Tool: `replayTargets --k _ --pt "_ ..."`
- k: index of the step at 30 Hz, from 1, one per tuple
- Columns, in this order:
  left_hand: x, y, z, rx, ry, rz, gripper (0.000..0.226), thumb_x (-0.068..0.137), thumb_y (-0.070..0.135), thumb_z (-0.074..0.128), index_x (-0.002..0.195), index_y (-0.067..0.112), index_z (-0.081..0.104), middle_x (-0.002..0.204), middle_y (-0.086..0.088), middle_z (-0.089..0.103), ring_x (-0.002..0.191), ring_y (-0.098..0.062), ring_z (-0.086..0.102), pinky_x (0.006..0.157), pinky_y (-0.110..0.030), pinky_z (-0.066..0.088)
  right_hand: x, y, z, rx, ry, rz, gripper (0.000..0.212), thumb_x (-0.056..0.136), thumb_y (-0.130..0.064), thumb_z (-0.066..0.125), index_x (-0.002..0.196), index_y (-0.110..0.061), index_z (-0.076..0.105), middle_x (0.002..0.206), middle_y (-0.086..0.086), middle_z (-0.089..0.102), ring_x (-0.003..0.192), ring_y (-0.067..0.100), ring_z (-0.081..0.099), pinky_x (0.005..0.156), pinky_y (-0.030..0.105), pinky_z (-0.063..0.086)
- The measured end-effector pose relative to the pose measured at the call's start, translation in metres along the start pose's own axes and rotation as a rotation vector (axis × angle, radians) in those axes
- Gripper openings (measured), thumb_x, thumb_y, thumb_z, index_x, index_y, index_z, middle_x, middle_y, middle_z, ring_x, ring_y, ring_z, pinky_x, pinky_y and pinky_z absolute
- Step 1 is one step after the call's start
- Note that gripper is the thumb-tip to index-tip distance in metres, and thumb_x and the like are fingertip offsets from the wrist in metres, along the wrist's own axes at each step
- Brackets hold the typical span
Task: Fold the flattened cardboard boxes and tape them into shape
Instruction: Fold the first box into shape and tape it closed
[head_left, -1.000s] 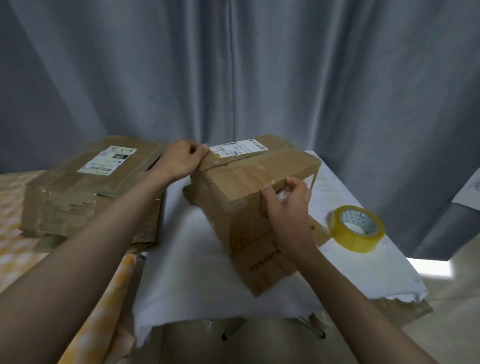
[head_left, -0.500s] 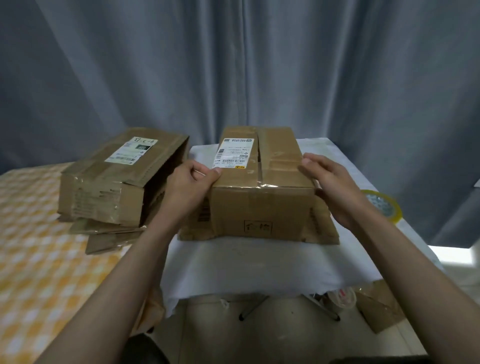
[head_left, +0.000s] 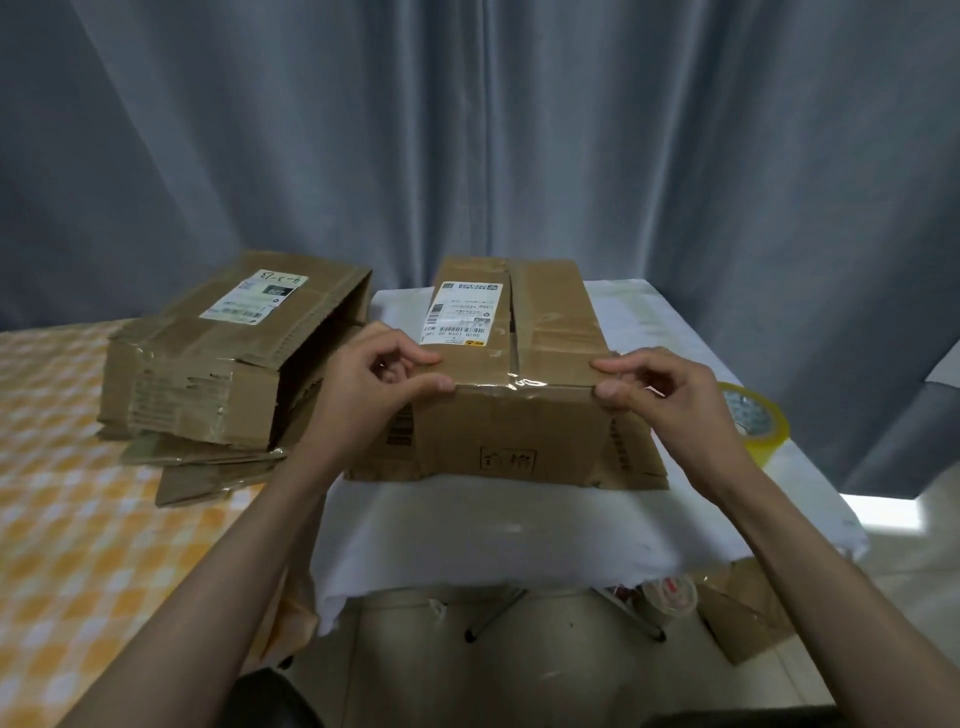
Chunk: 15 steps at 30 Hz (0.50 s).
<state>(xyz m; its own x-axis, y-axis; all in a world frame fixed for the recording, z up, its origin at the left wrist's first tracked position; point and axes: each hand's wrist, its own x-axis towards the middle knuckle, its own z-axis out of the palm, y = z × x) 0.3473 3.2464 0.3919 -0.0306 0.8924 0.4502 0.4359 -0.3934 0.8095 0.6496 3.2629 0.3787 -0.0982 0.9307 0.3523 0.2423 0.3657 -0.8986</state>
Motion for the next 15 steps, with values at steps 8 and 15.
replayTargets --k 8,15 --pt "0.0 -0.028 0.011 0.39 0.129 0.453 0.028 0.08 0.025 0.083 0.086 0.0 0.07 0.088 -0.007 0.055 0.078 -0.018 0.051 0.069 -0.028 0.046 0.001 0.03 0.009 -0.422 0.225 -0.5 0.024 0.079 -0.022 0.081 0.1 -0.011 0.078 0.115 0.013 0.055 0.11 0.024 0.054 0.094 0.032 0.047" --pt "0.001 -0.013 0.027 0.456 0.036 0.487 0.024 0.079 0.027 0.066 0.096 0.01 0.064 0.114 0.001 0.064 0.106 -0.017 0.06 0.084 -0.036 0.052 0.0 0.031 0.012 -0.476 0.239 -0.594 0.022 0.082 -0.012 0.081 0.102 -0.004 0.076 0.104 0.008 0.071 0.104 0.023 0.065 0.095 0.032 0.05"
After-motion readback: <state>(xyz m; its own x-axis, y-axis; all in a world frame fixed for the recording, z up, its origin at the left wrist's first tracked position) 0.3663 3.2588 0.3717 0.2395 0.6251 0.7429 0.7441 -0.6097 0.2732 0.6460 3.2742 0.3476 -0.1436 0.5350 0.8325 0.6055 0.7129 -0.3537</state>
